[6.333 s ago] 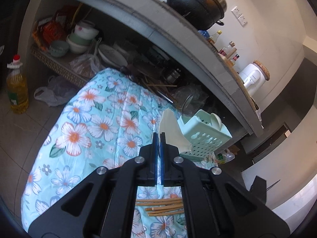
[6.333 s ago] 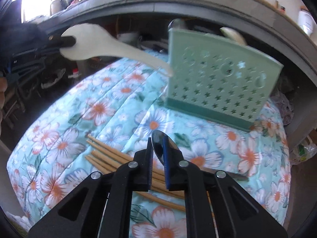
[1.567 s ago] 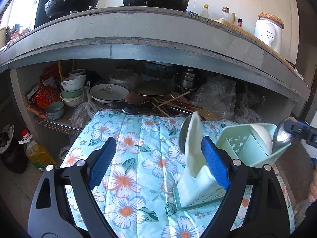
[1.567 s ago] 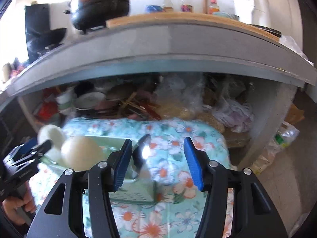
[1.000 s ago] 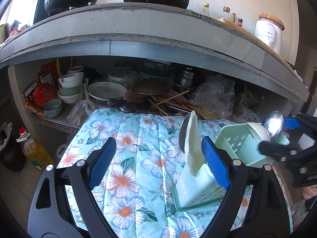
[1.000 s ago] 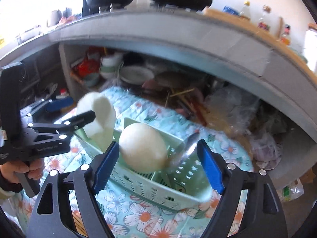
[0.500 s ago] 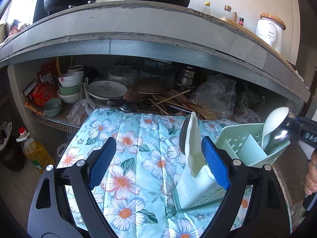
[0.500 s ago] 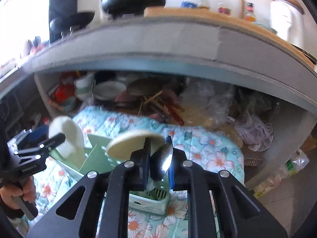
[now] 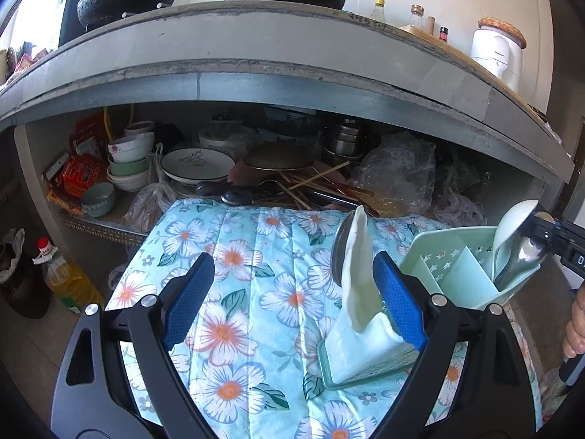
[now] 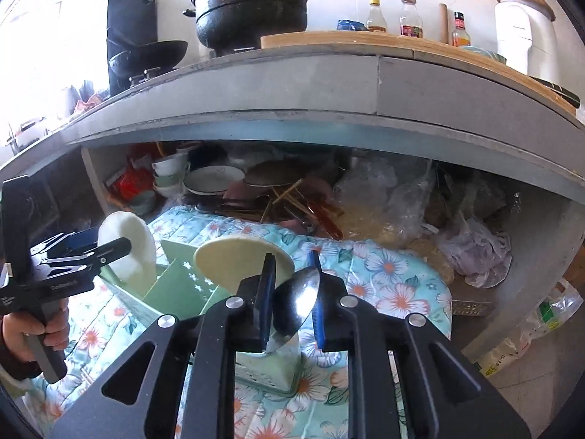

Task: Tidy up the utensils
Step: 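Open the right gripper and withdraw it from the holder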

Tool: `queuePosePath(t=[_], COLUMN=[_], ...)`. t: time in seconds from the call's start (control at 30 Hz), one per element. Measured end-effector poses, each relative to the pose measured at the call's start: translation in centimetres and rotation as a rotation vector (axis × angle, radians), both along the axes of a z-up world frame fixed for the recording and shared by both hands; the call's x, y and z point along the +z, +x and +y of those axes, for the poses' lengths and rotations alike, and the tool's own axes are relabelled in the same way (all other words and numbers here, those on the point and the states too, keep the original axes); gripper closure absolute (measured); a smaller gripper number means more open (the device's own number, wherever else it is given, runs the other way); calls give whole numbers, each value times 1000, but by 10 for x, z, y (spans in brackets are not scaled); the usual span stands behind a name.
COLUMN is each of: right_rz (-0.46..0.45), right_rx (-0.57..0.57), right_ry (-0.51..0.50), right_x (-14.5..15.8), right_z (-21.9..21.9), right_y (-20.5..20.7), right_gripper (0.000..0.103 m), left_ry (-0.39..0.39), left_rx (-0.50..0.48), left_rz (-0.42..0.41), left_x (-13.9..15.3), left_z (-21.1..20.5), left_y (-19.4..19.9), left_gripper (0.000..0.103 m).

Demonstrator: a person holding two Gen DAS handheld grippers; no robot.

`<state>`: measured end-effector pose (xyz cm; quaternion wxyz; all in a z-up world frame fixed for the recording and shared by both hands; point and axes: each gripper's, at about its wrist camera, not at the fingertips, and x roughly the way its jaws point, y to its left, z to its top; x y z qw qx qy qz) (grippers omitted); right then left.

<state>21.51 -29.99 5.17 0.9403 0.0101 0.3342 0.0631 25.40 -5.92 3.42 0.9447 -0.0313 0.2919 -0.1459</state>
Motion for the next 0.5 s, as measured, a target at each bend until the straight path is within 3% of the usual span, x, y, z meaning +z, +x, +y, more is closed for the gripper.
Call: queuePosePath(t=[0.13, 0.33, 0.5], right_rz=[-18, -47, -76], right_rx=[-7, -35, -98], right_ry=[25, 130, 231], right_x=[10, 25, 36], right_z=[-4, -21, -37], right_y=[-8, -32, -77], right_gripper=[57, 47, 38], left_ry=[-5, -3, -6], left_rx=[2, -9, -20], left_rz=[-5, -28, -83], left_x=[2, 11, 29], left_z=[1, 1, 8], left_y=[-2, -11, -33], left_gripper=[18, 18, 18])
